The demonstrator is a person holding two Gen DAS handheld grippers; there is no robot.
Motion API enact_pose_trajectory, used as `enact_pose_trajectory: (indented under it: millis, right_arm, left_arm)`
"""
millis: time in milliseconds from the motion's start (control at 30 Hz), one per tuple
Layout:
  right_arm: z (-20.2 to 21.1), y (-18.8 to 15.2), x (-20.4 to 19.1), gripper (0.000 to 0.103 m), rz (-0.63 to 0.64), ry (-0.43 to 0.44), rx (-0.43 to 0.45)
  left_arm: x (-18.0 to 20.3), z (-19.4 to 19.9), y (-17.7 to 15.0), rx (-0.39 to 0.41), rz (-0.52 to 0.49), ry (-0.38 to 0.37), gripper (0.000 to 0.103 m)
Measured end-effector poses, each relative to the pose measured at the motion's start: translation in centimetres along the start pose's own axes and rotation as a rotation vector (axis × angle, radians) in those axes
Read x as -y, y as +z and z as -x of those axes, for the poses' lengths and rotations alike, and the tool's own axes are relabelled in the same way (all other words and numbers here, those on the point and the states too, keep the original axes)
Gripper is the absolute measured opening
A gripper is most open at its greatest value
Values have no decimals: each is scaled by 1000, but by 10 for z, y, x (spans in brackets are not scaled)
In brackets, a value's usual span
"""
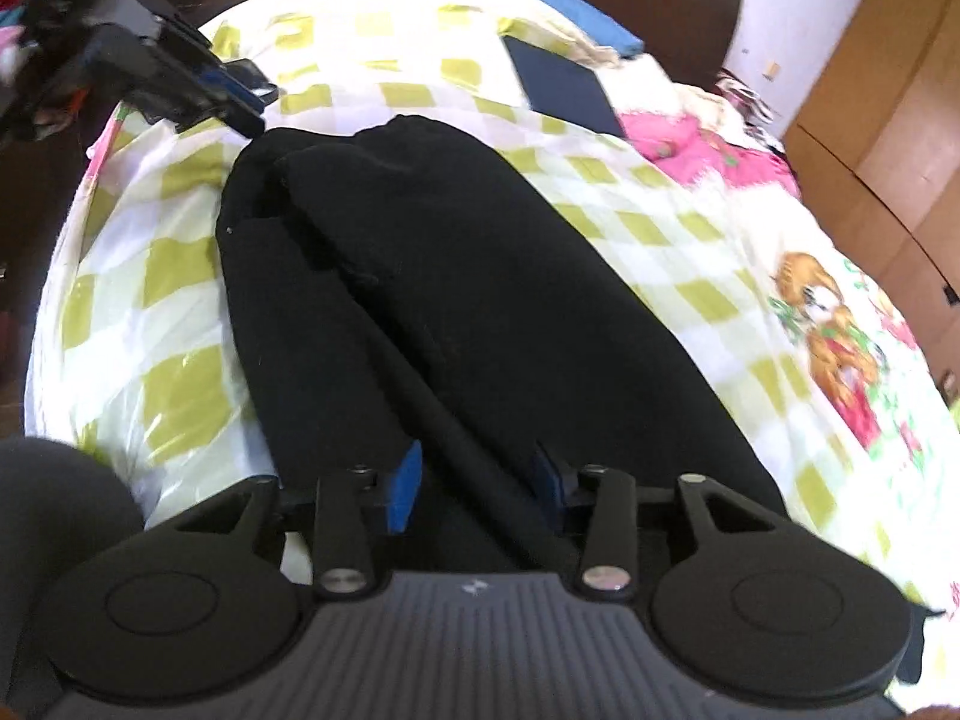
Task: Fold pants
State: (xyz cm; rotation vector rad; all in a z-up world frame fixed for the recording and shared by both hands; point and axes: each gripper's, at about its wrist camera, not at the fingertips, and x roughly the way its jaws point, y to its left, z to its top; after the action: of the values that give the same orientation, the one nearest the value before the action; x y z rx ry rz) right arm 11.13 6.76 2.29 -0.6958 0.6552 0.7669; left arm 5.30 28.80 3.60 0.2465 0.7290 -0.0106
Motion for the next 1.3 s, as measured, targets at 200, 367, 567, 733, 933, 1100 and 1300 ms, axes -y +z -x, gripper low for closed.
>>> enact_pose_trajectory:
  millis: [200, 367, 567, 733, 933, 1100, 1300]
  right_arm:
    - [-31, 10, -3, 44, 16, 20, -20]
    - [-37, 14, 1, 44, -36, 21, -26]
    - [-37, 11, -3, 45, 6, 16, -23]
    - [-38, 13, -4, 47, 25, 10, -21]
    - [-37, 15, 0, 52, 13, -19, -10]
    - [-38, 8, 26, 51, -74, -88, -35]
    - [-11, 24, 60, 4, -266, -41, -44]
  left_arm:
    - [36, -16, -7, -9, -230, 10, 54]
    - [47, -45, 1, 11, -294, 103, 55]
    - [43, -54, 12, 58, -274, 186, 35]
    - [28, -41, 22, 114, -183, 192, 31]
    - [17, -17, 40, 177, -150, 192, 30]
    - [14, -10, 50, 201, -161, 192, 30]
    - [11, -21, 47, 186, -221, 225, 30]
